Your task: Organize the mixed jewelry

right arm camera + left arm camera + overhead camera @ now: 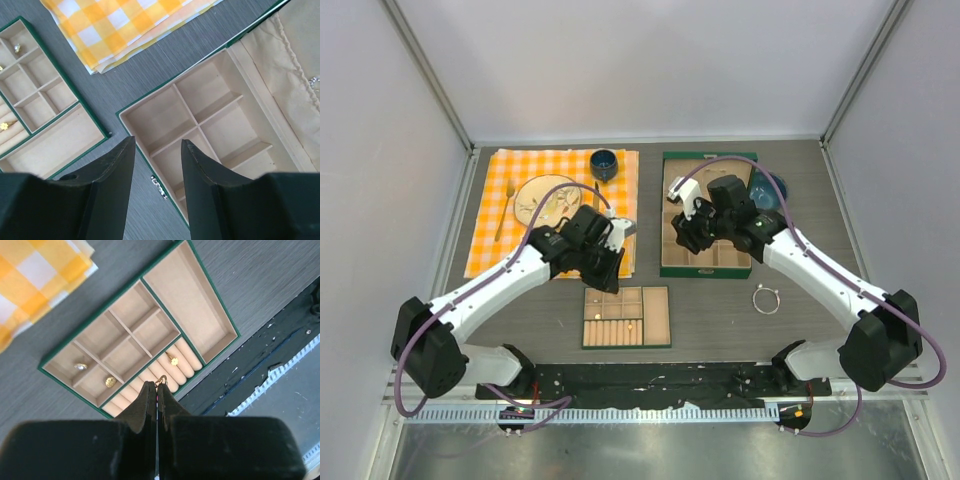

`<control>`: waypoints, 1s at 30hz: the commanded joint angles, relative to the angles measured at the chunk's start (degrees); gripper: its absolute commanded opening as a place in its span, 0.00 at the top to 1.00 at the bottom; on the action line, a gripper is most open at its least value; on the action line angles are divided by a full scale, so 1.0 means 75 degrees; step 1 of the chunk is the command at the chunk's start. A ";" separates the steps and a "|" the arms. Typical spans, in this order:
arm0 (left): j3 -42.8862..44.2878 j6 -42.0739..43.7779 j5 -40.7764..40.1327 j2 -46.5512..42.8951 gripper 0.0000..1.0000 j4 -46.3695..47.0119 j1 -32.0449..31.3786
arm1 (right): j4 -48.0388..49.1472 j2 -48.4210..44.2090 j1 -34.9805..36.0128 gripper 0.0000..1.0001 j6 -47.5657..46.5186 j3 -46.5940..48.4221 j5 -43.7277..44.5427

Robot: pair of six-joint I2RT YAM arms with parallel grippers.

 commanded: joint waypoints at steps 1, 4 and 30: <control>-0.0531 -0.0833 -0.0927 -0.0118 1.00 0.0160 -0.0511 | 0.0551 -0.0282 -0.0014 0.52 -0.0267 -0.0016 0.0395; -0.1268 -0.1804 -0.1443 -0.0281 1.00 0.0464 -0.0793 | 0.0563 -0.0258 -0.0026 0.52 -0.0291 -0.0039 0.0453; -0.1997 -0.3940 -0.2078 -0.0306 1.00 0.0781 -0.1086 | 0.0656 -0.0469 -0.0436 0.52 -0.0501 -0.0555 0.0653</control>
